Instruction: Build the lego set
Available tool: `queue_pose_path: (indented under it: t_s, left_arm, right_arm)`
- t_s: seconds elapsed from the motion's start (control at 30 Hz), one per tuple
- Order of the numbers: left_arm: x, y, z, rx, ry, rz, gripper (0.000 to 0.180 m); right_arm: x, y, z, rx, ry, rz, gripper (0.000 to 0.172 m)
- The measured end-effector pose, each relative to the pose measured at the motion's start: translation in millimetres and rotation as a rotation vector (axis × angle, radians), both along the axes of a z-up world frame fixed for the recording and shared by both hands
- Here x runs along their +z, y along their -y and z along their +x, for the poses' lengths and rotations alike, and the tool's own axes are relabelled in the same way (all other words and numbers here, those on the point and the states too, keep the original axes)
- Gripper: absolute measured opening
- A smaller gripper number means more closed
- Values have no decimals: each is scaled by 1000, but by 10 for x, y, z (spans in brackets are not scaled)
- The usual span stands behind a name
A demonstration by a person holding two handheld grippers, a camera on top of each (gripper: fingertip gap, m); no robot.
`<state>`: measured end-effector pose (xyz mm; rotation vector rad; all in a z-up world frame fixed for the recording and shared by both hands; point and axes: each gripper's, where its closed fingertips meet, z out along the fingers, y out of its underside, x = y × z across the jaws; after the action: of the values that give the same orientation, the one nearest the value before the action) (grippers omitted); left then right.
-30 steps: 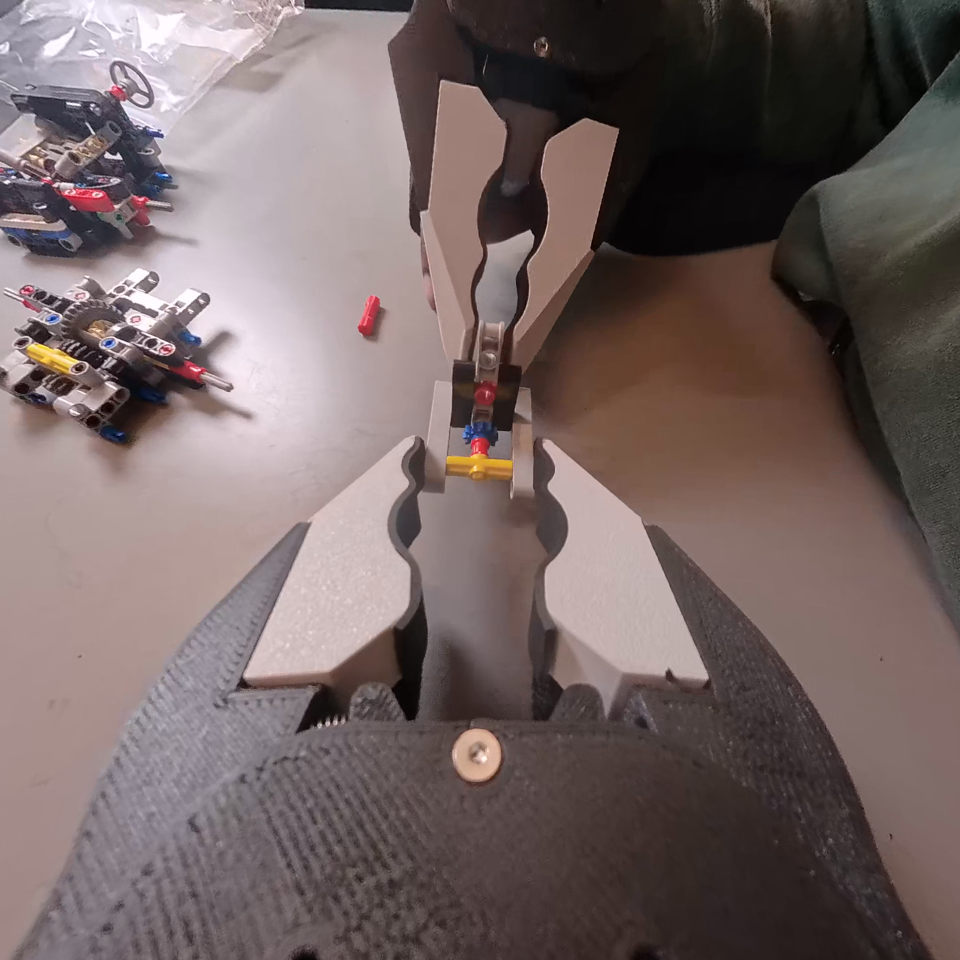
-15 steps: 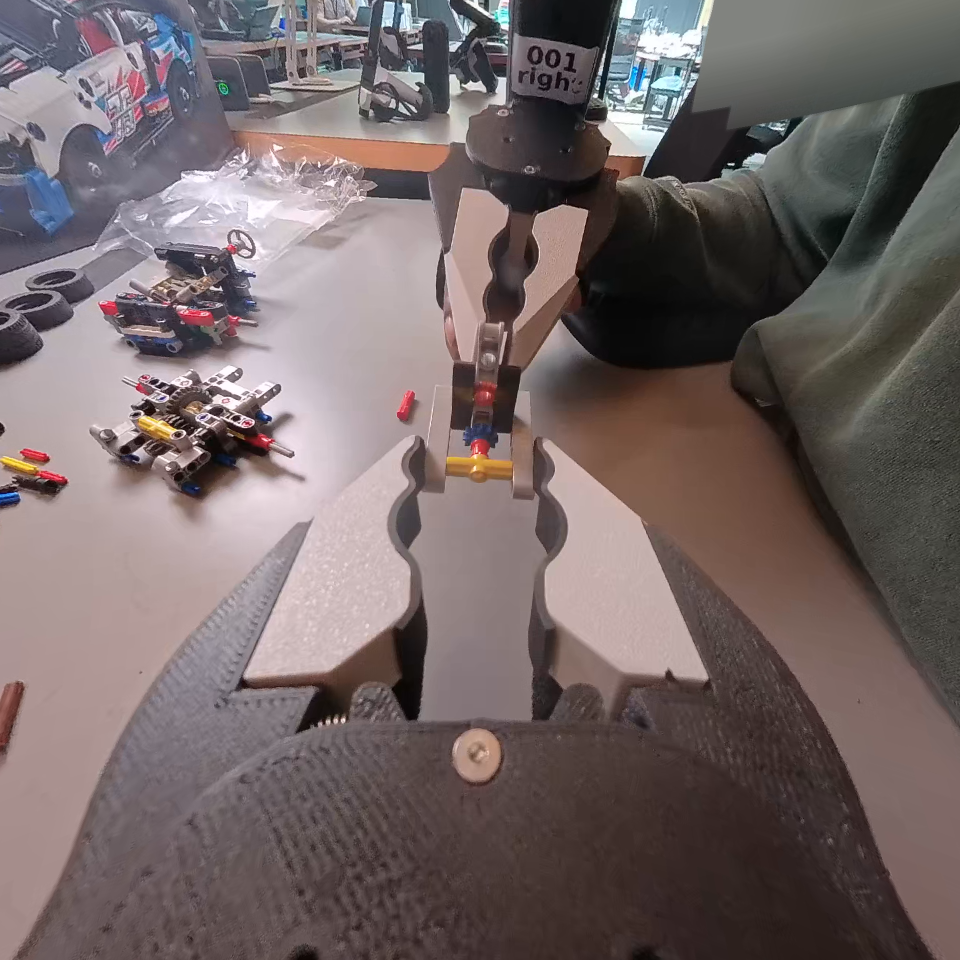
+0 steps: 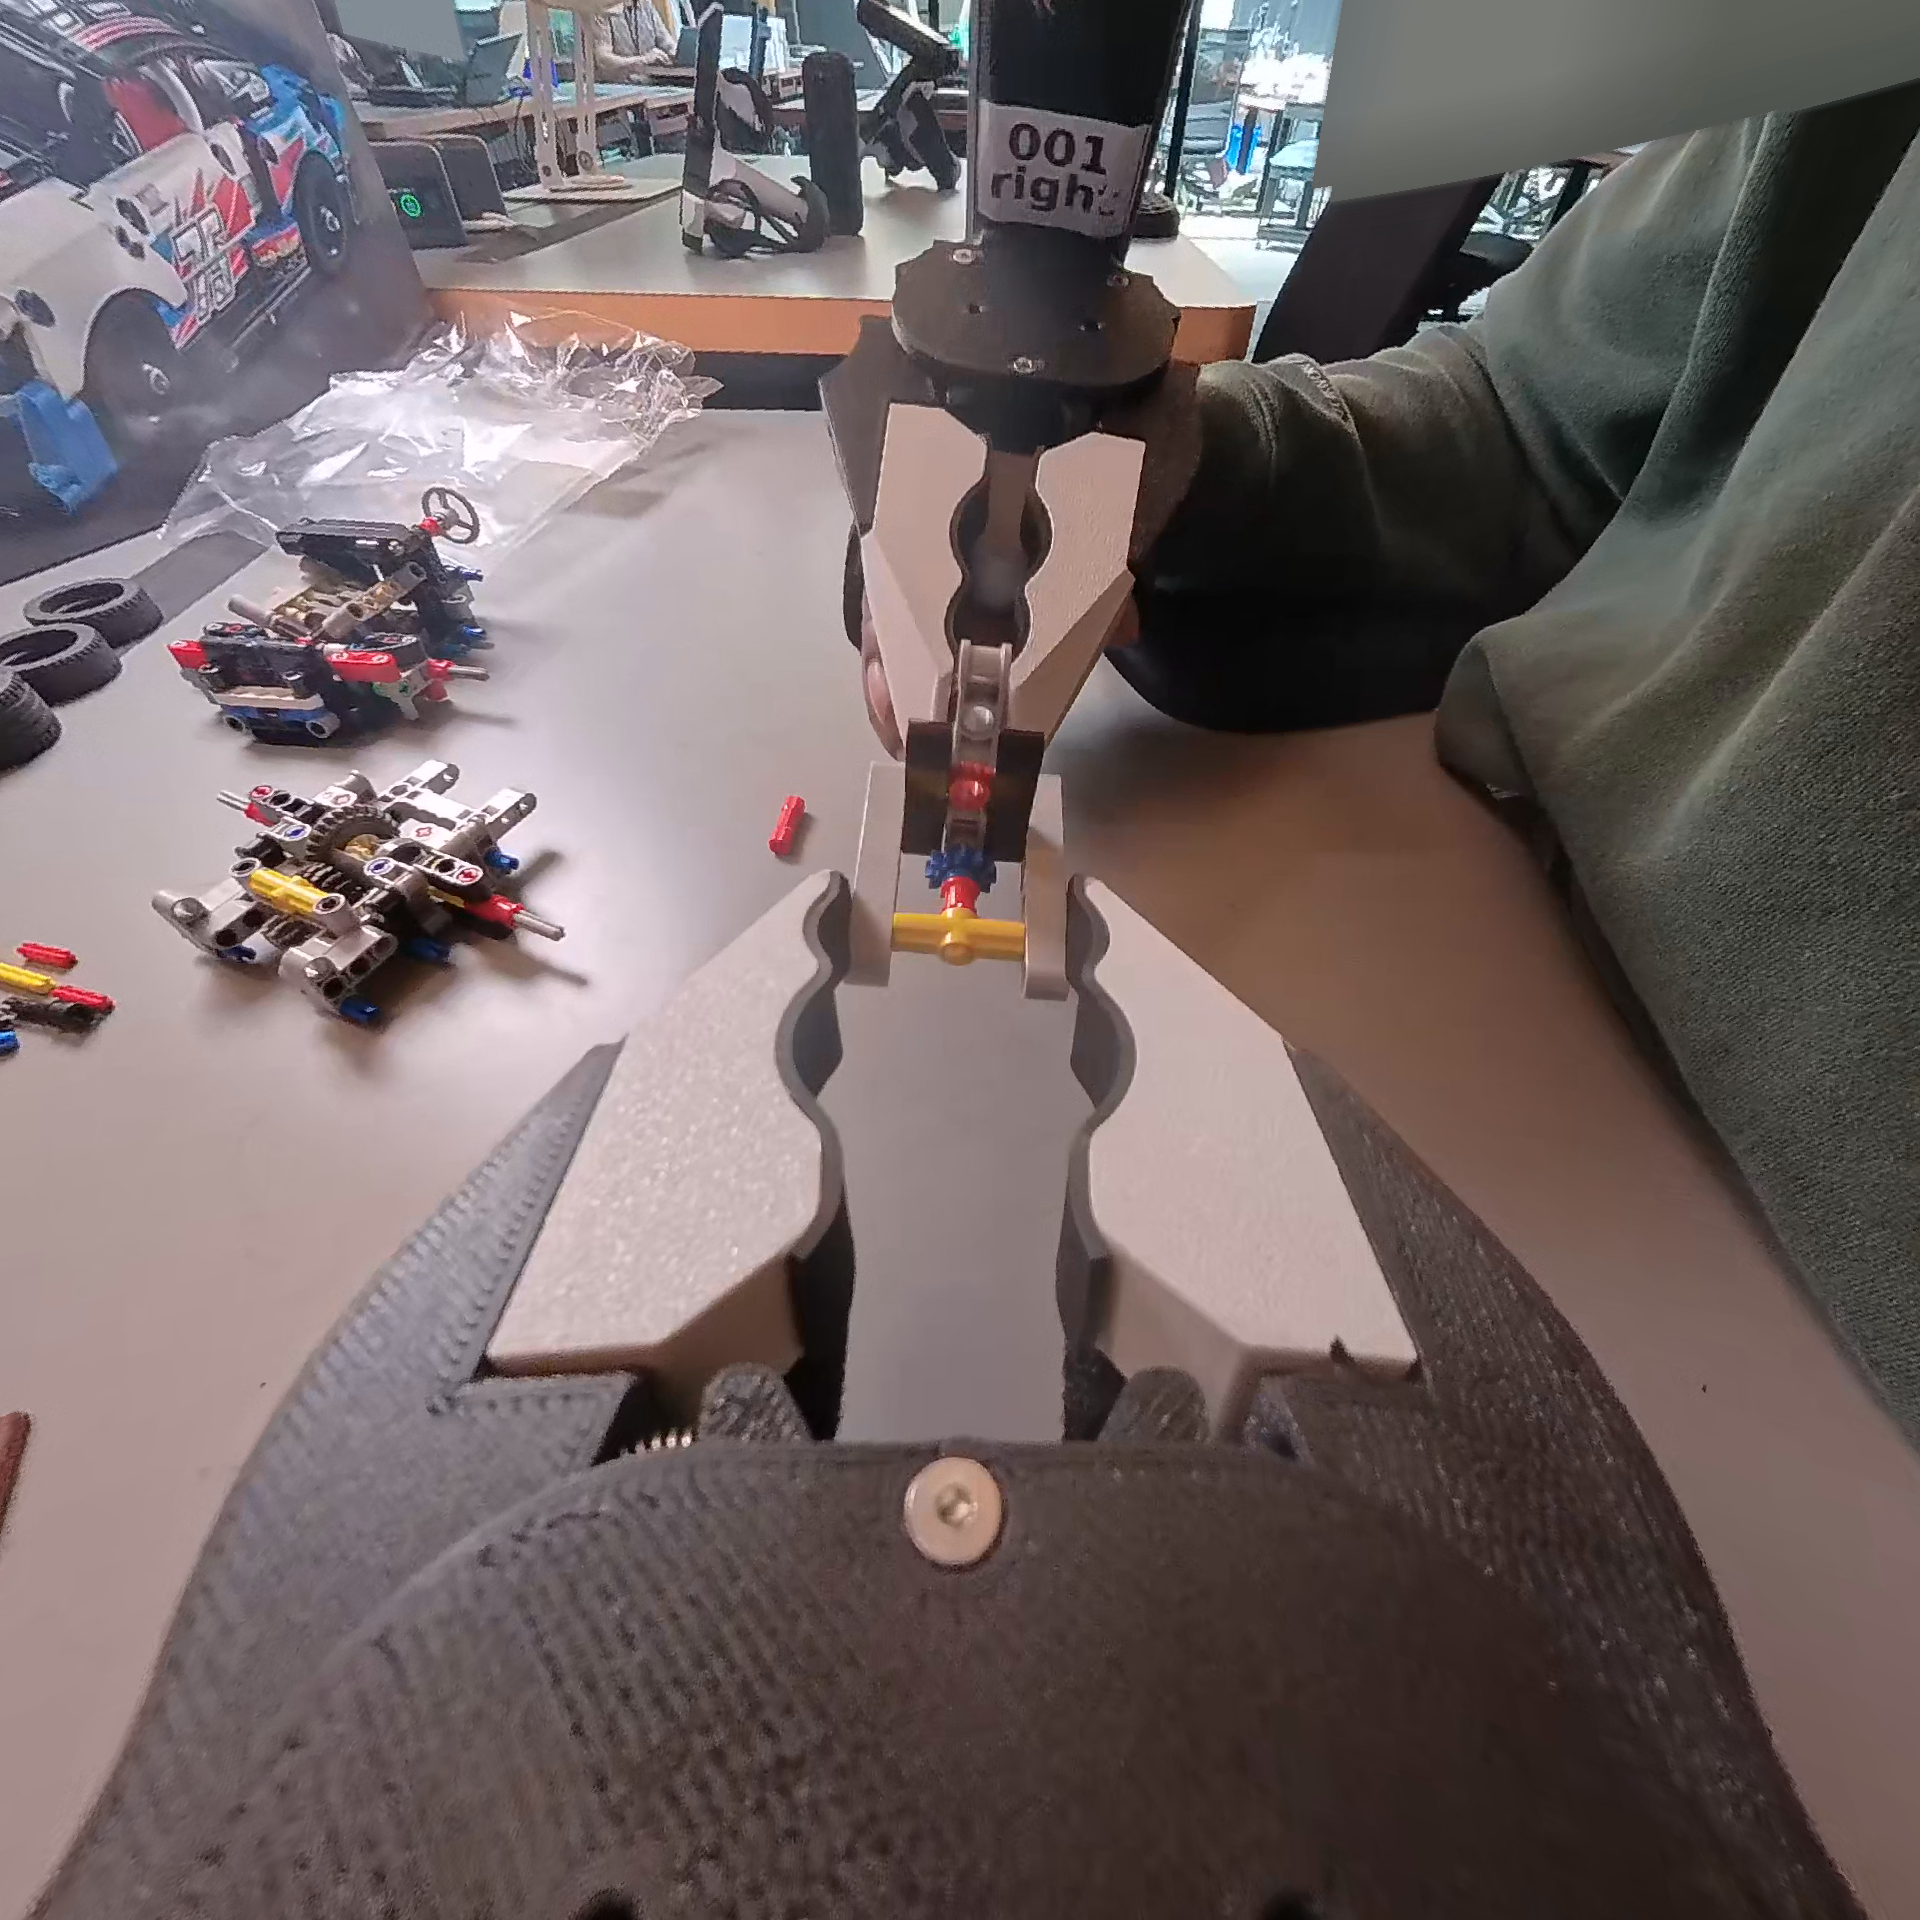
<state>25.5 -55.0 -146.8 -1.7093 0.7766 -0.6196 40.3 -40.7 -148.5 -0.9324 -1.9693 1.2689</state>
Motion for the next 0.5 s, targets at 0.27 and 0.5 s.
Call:
queue_pose_path:
  t_s: [0.27,0.5]
  left_arm:
    - [17,1,-16,-1,42,-33,40]
    - [52,2,-24,1,66,-36,40]
  right_arm:
    - [38,-2,-22,-4,-103,100,5]
    - [82,1,-32,-8,-155,123,5]
